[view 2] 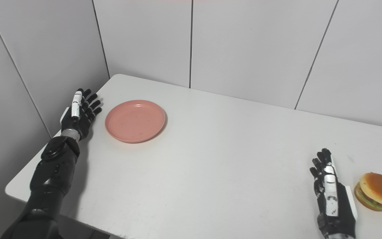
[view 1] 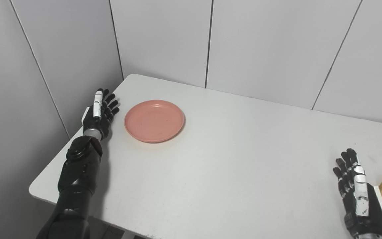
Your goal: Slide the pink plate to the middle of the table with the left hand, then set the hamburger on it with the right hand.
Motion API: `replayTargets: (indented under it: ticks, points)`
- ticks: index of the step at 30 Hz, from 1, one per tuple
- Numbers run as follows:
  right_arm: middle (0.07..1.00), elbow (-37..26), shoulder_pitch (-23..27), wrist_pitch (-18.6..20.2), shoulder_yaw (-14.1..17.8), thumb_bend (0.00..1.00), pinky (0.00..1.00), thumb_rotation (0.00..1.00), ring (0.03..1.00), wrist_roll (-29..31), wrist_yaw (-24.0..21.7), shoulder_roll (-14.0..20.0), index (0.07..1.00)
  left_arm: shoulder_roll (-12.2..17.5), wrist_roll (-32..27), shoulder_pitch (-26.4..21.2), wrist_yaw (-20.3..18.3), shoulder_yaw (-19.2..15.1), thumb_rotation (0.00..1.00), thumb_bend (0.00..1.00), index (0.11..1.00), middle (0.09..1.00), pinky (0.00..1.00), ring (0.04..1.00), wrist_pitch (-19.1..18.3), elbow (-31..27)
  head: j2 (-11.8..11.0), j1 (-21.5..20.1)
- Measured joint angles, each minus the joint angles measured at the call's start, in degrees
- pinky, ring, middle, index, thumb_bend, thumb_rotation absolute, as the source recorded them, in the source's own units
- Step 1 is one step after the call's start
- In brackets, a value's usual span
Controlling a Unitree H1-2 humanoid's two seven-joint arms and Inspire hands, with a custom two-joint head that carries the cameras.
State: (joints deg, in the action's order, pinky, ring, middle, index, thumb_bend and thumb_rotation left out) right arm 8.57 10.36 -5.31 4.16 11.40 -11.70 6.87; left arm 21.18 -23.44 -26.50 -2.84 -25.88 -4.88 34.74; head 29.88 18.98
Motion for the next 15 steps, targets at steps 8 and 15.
replayTargets:
  ticks: [8,15]
  points:
    - [1.000,-0.1,0.0,0.0,0.0,0.32,1.00,1.00,1.000,0.0,0.0,0.0,1.000,-1.5,-0.2,0.1,0.1,0.4,1.00,0.36,0.913,0.915,0.91,0.909,-0.6,-0.7,0.1,-0.3]
    - [1.000,0.0,0.0,0.0,0.0,0.32,1.00,1.00,1.000,0.1,0.0,-0.1,1.000,-4.1,-0.2,0.7,-0.4,2.5,1.00,0.35,0.915,0.917,0.91,0.911,-0.9,-3.4,0.4,-0.4]
